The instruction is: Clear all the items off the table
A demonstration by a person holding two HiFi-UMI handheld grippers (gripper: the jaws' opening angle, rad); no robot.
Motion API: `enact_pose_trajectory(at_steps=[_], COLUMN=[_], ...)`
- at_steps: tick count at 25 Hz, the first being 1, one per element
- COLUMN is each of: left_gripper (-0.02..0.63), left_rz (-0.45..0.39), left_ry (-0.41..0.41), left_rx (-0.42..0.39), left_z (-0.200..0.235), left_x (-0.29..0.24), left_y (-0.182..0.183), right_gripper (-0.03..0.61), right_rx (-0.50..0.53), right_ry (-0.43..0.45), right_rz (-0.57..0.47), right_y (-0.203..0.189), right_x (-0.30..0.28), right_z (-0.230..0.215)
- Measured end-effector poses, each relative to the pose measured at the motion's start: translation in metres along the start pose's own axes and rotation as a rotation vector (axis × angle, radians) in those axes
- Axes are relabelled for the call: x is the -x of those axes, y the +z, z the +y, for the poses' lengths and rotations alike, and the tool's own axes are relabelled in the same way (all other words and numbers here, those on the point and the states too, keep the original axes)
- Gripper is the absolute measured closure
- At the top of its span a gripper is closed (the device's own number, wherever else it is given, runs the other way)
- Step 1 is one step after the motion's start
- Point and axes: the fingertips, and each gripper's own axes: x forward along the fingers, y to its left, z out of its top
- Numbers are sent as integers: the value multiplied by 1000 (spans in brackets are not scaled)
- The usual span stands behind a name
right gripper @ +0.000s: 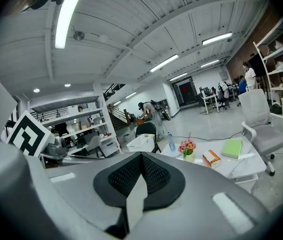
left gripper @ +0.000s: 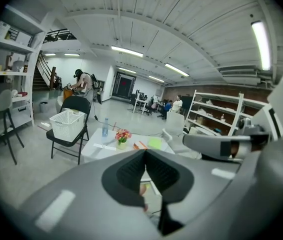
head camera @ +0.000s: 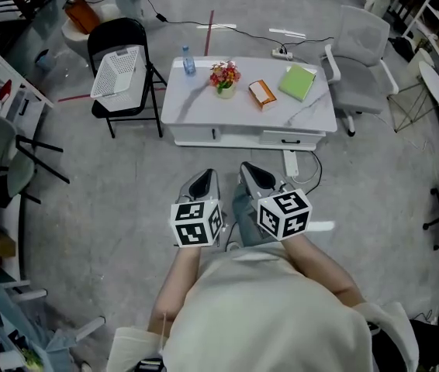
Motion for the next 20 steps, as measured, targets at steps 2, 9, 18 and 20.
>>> enact_pose_trajectory(at_steps=[2, 9, 18, 20], left_gripper=[604, 604, 604, 604], left_rz=[2, -6, 15, 20], left_ry=[10, 39, 58, 63], left_rx=[1, 27, 47, 54], left_z=[8, 36, 62, 68], left_x=[-10, -62, -139, -157], left_y=[3, 34, 74, 84], right_gripper=[580, 580, 580, 580], right_rx=[5, 15, 29, 33], right_ry=[8, 27, 36, 45], right_rz=[2, 2, 46, 57], right_y=[3, 32, 64, 72], right_x=[-14, -74, -143, -160], right_z=[-6, -39, -91, -102])
